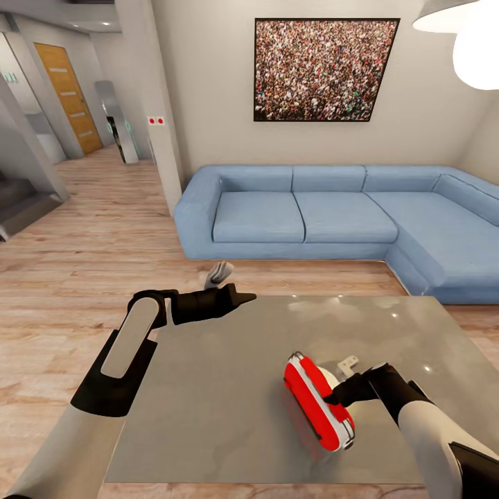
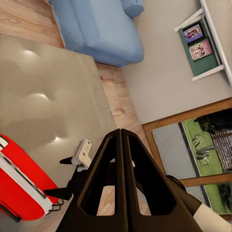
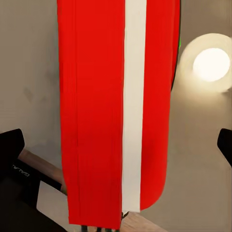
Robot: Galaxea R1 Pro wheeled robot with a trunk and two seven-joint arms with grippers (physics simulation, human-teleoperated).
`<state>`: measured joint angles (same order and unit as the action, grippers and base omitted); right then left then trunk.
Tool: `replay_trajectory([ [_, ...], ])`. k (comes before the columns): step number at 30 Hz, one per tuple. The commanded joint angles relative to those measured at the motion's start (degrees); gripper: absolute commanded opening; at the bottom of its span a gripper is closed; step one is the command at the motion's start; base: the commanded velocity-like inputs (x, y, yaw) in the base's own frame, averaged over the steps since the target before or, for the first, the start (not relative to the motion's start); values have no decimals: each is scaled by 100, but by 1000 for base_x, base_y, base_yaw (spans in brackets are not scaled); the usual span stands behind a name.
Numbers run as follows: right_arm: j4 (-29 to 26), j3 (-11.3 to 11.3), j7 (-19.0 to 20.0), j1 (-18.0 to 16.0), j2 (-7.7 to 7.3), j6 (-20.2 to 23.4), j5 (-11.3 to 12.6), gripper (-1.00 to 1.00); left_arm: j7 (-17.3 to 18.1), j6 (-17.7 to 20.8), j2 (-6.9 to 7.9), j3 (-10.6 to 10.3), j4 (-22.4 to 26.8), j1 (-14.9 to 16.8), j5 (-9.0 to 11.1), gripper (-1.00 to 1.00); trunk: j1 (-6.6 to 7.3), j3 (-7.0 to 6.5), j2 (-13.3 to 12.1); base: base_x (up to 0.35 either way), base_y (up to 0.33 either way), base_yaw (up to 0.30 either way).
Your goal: Turn on the radio receiver that's on the table in the living room.
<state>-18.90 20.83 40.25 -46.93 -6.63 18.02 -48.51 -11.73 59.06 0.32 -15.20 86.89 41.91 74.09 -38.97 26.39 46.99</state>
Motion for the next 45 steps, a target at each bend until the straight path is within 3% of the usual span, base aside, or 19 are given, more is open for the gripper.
replay_trajectory([
  [1,0,0,0,0,1,0,0,100,-1,0,1,0,1,0,0,-100,0,0,0,0,0,0],
  [16,-13,-2,35,0,-21,-131,-2,100,-5,0,1,2,-3,-4,0,-100,0,0,0,0,0,0],
  [26,-445,-38,290,0,-86,-86,-34,100,-4,8,3,-25,-6,-2,0,-100,0,0,0,0,0,0],
  [30,-1101,-49,714,0,-203,77,-46,100,-5,15,3,-33,-13,-2,-8,-100,0,0,0,0,0,0],
  [34,-1858,-52,1431,0,-368,642,-65,100,-9,18,41,-40,-39,-4,-43,-100,0,0,0,0,0,0],
  [37,-2199,-52,1761,0,-465,852,-74,100,-17,18,83,-43,-126,-5,-49,-100,0,0,0,0,0,0],
  [39,-2363,-53,1919,0,-533,925,-77,100,-21,18,111,-44,-274,-8,-51,-100,0,0,0,0,0,0],
  [45,-2521,-46,2081,0,-638,1002,-84,100,-30,-14,149,-52,-1316,-16,-64,-100,0,0,0,0,0,0],
])
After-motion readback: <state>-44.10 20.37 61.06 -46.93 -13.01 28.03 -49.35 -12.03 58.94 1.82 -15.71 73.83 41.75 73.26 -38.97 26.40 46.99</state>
